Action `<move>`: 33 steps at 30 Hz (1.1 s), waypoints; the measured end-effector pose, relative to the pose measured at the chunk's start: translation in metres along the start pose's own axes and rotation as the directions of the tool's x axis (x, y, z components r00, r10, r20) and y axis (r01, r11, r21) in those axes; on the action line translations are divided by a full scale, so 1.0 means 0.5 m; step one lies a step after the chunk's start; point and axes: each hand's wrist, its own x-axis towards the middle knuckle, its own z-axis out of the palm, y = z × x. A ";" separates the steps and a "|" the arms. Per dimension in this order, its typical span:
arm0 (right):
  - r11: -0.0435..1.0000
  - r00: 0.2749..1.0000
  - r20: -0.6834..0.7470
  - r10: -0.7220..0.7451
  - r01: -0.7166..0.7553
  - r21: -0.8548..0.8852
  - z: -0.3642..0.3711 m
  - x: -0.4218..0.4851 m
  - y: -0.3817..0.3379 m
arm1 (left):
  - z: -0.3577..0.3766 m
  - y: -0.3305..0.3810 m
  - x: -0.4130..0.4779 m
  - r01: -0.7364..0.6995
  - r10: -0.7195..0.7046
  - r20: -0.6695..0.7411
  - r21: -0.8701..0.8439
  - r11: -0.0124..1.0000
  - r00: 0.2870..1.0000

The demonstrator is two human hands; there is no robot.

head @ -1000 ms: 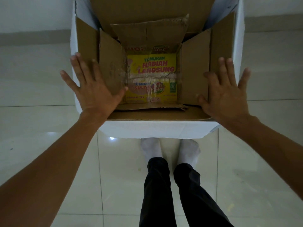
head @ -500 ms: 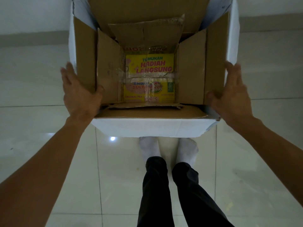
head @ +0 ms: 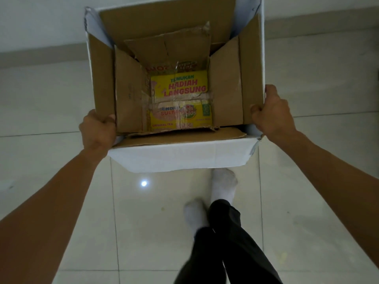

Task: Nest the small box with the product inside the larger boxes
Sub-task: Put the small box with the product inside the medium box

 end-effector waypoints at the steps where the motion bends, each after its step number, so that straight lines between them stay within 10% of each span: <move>1: 1.000 1.000 -0.003 0.004 -0.004 -0.004 -0.006 -0.006 0.014 | 0.005 0.002 -0.018 -0.006 0.006 0.002 -0.001 1.000 1.000; 33: 0.972 0.973 -0.109 0.204 -0.215 -0.092 -0.401 -0.049 0.667 | 0.324 0.354 -0.635 -0.090 0.093 0.040 -0.066 0.994 0.995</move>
